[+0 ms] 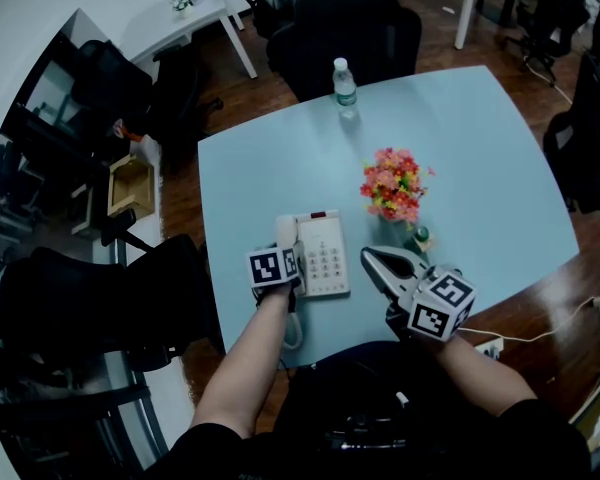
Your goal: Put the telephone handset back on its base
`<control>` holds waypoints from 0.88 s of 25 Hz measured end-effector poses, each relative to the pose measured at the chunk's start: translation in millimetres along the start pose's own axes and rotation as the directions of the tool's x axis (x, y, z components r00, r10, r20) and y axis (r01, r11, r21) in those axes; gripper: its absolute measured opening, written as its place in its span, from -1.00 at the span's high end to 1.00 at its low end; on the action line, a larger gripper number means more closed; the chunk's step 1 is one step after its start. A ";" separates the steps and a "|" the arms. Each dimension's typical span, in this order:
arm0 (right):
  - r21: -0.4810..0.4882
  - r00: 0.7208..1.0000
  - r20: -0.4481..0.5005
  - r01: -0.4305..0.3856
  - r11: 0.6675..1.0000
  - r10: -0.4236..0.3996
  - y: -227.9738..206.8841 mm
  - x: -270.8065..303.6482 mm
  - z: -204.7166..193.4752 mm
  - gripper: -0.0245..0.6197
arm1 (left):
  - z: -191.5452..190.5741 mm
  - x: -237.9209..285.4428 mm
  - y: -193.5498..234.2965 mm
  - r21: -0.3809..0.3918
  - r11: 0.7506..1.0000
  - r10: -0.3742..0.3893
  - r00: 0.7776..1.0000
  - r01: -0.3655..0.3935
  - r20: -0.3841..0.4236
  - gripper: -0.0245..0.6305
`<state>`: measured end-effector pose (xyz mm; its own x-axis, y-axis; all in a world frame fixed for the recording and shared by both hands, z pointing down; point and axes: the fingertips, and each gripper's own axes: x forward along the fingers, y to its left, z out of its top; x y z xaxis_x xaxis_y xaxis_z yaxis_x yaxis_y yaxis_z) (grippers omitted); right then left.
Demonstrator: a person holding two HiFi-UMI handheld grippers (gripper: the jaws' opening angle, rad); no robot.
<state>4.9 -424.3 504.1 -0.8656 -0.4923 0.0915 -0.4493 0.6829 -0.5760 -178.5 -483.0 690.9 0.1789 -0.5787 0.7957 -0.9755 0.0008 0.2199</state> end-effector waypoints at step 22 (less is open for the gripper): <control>-0.008 1.000 0.002 -0.007 1.000 0.007 20.0 12.1 -7.5 0.88 | 13.2 -35.2 10.8 0.002 1.000 -0.010 0.996 0.010 0.086 0.17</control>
<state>-16.2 -412.6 499.7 -0.8686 -0.4880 0.0861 -0.4447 0.6909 -0.5700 -197.0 -473.4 657.8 0.1769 -0.6466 0.7420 -0.9740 -0.0067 0.2263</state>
